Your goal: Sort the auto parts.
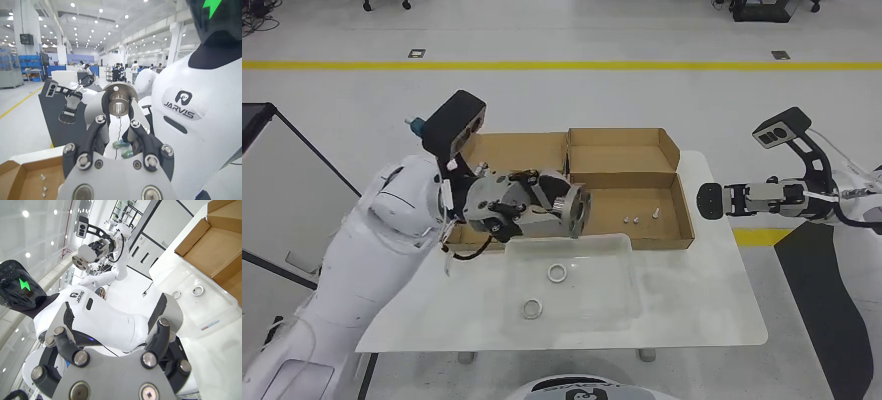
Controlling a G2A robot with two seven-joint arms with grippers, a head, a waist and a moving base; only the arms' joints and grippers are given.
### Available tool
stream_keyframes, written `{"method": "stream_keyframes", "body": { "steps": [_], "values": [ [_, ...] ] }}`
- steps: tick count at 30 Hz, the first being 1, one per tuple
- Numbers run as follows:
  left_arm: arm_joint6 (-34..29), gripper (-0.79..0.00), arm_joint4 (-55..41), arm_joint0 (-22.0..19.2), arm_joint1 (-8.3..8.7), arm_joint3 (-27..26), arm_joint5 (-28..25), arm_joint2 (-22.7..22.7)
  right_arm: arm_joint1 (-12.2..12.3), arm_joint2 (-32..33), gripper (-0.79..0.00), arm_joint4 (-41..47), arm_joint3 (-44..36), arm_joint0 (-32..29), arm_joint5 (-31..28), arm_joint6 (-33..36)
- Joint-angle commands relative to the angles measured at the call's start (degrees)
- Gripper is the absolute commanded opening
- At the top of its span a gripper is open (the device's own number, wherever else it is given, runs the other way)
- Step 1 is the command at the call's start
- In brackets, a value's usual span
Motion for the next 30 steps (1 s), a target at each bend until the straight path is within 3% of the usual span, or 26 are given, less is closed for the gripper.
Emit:
{"method": "stream_keyframes", "body": {
  "steps": [1, 11, 16, 22, 30],
  "values": [
    [2.1, -0.785, -1.0, 0.7, -0.29, -0.8, 0.0, -0.6, 0.0, 0.0, 0.000, 0.0, 0.0, 0.0, 0.0, 0.0],
    [6.7, -0.785, -14.1, 3.0, -3.37, -3.1, 0.0, -2.8, 0.0, 0.0, 0.000, 0.0, 0.0, 0.0, 0.0, 0.0],
    [2.9, -0.785, -22.4, 4.0, -5.71, -3.7, 0.0, -4.7, 0.0, 0.0, 0.000, 0.0, 0.0, 0.0, 0.0, 0.0],
    [-6.0, -0.785, -31.2, 5.5, -8.81, -1.9, 0.0, -7.4, 0.0, 0.0, 0.000, 0.0, 0.0, 0.0, 0.0, 0.0],
    [-6.0, -0.785, -22.6, 5.6, -10.82, -0.2, 0.0, -8.4, 0.0, 0.0, 0.000, 0.0, 0.0, 0.0, 0.0, 0.0]
  ]
}}
